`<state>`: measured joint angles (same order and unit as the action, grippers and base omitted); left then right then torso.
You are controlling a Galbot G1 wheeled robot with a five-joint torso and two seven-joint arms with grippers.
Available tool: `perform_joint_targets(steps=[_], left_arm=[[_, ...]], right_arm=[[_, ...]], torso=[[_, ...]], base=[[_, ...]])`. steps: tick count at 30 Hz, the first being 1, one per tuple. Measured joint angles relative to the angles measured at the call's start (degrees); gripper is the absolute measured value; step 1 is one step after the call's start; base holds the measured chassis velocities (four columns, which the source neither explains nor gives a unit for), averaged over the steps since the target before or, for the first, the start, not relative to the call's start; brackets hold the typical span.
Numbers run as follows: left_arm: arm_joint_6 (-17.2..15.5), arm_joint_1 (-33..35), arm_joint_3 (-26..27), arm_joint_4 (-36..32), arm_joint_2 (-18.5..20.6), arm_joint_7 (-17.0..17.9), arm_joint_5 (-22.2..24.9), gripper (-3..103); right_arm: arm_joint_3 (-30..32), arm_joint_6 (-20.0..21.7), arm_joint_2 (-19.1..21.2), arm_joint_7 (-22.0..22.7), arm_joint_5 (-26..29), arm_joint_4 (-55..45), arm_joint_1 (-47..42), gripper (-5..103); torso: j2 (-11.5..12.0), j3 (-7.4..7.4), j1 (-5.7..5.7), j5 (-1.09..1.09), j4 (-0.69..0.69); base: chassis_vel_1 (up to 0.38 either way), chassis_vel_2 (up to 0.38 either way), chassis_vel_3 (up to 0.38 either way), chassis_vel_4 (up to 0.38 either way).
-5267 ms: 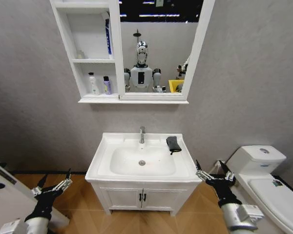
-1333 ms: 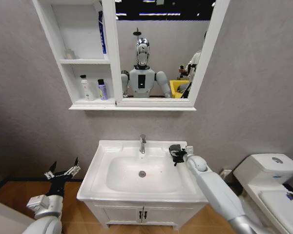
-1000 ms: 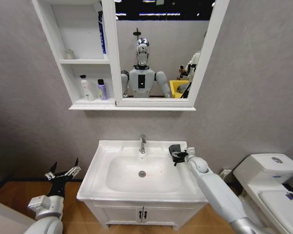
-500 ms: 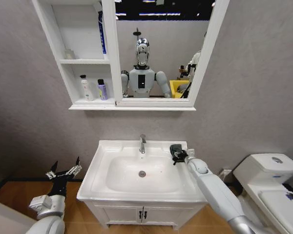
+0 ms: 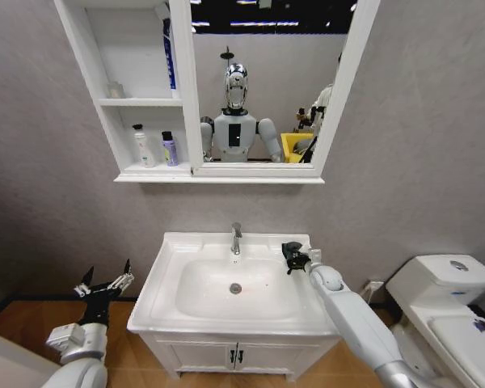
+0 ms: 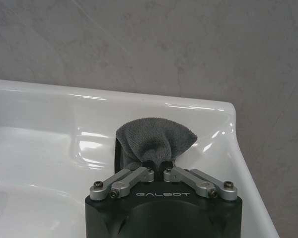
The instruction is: Move facial cleanser and shampoo from washbasin to cabinet, then wipe washbasin with towel.
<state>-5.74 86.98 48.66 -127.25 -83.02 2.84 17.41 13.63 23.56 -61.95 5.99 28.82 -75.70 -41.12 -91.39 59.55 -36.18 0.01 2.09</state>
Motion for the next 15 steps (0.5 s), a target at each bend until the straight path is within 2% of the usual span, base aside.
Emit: perform_joint_targets(steps=[2,3,6,7,9,10,12,15], left_arm=[[0.0,0.0,-0.4,-0.2,0.0,0.0,0.0,100],[0.0,0.0,-0.4,-0.2,0.0,0.0,0.0,100],[0.0,-0.1,-0.9,-0.2,0.0,0.0,-0.2,100],[0.0,-0.1,-0.9,-0.2,0.0,0.0,-0.2,100],[0.0,-0.2,-1.5,-0.2,0.0,0.0,-0.5,100],[0.0,-0.2,-1.5,-0.2,0.0,0.0,-0.5,100],[0.0,-0.3,-2.0,0.0,0.0,0.1,-0.9,100],[0.0,-0.4,-2.3,0.0,0.0,0.1,-1.0,100]], right_arm=[[-0.4,-0.1,0.8,1.3,-0.4,-6.2,-3.0,3],[-0.4,-0.1,0.8,1.3,-0.4,-6.2,-3.0,3],[-1.9,1.5,0.5,6.6,1.2,-15.3,-7.7,3],[-1.9,1.5,0.5,6.6,1.2,-15.3,-7.7,3],[-4.4,3.4,-1.0,14.3,4.5,-21.7,-10.7,3],[-4.4,3.4,-1.0,14.3,4.5,-21.7,-10.7,3],[-7.4,6.4,-3.4,22.6,9.8,-25.4,-12.2,3],[-8.1,7.6,-4.3,24.7,11.4,-25.3,-12.4,3]], torso=[[0.0,0.00,0.00,-0.03,0.01],[0.0,0.00,0.00,-0.03,0.01],[0.0,-0.01,0.01,-0.01,-0.01],[0.0,-0.01,0.01,-0.01,-0.01],[0.0,-0.01,0.01,-0.02,0.00],[0.0,-0.01,0.01,-0.02,0.00],[0.0,-0.01,0.01,-0.02,0.01],[0.0,-0.01,0.01,-0.02,0.01]], base=[[0.000,0.000,0.000,0.000],[0.000,0.000,0.000,0.000],[0.000,0.000,0.000,0.000],[0.000,0.000,0.000,0.000],[0.000,0.000,0.000,0.000],[0.000,0.000,0.000,0.000],[0.000,0.000,0.000,0.000],[0.000,0.000,0.000,0.000]])
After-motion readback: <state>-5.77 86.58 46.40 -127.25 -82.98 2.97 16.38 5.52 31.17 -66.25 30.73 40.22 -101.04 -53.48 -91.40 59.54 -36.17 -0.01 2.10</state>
